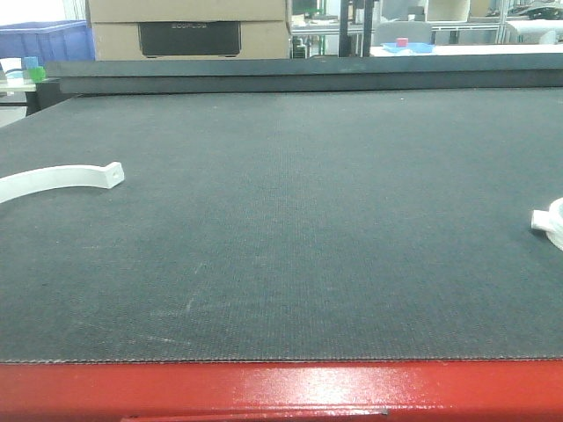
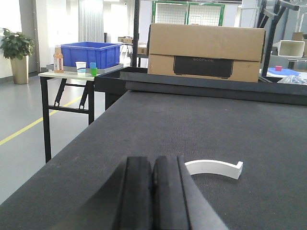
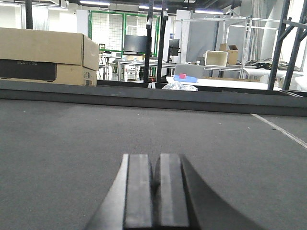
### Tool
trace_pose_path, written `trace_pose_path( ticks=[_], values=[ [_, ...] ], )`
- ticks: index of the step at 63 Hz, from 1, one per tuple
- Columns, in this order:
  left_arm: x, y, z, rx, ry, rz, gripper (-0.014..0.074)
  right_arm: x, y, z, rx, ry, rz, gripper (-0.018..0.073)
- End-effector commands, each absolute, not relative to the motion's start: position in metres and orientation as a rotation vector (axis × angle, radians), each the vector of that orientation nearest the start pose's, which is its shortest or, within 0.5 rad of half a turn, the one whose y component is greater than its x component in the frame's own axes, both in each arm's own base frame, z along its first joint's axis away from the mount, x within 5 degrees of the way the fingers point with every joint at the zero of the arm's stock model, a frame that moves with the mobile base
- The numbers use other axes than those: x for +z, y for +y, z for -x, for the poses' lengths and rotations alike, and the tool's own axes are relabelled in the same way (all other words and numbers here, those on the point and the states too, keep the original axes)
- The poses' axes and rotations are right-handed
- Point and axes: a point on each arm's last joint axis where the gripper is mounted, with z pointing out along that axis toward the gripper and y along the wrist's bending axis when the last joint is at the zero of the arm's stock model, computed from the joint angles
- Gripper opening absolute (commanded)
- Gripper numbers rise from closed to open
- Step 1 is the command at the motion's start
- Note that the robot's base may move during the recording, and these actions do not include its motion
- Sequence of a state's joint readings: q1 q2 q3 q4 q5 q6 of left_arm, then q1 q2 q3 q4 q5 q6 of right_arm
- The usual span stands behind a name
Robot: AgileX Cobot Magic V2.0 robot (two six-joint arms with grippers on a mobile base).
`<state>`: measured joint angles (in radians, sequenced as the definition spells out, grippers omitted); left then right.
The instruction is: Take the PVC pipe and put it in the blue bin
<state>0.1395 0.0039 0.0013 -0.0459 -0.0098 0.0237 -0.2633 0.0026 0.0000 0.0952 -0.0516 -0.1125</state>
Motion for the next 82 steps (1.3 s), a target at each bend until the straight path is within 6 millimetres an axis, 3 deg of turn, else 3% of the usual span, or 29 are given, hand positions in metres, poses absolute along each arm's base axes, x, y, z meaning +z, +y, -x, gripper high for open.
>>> trace_pose_path(
  ticks=[1,82],
  values=[
    [0.2163,0.0075,-0.0553,0.082,1.445,0.122,-0.0111,0.2200,-0.0151,-0.0532,-0.247,1.403,-0.173,-0.0163],
    [0.2148,0.0076,-0.0555,0.025,1.455,0.175,-0.0111,0.2218,-0.0151,-0.0529,-0.250,1.381,-0.172,-0.0163]
  ],
)
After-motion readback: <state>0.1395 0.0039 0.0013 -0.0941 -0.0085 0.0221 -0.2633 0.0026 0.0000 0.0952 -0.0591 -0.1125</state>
